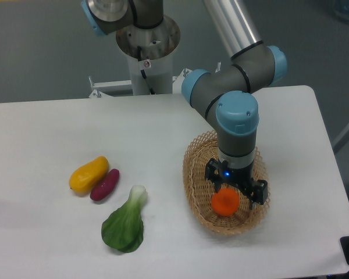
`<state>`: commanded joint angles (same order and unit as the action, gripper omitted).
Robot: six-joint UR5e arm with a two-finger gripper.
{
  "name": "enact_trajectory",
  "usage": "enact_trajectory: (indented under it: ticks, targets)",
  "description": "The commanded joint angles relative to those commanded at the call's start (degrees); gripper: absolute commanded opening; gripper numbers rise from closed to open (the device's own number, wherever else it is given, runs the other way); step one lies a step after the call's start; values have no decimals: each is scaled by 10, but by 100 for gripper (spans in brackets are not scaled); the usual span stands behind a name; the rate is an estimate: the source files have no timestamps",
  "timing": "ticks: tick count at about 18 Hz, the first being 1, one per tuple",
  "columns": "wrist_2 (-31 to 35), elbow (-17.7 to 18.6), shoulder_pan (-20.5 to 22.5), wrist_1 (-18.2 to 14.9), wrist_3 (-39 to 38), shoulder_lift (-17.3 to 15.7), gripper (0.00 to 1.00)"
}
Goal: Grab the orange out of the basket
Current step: 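Raise the open gripper slightly above the orange in the basket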
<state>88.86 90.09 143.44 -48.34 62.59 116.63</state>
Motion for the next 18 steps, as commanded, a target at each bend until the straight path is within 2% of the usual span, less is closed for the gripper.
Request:
enact_trajectory:
  ticks: [3, 9, 13, 16, 18]
  targets:
    - [0, 0, -1, 0, -27, 1, 100]
    - [3, -6, -13, 0, -162, -9, 100]
    - [71, 14, -12, -10, -249, -44, 100]
    - [75, 44, -2, -10, -362, -47, 100]
    - [72, 58, -3, -7, -409, -42, 100]
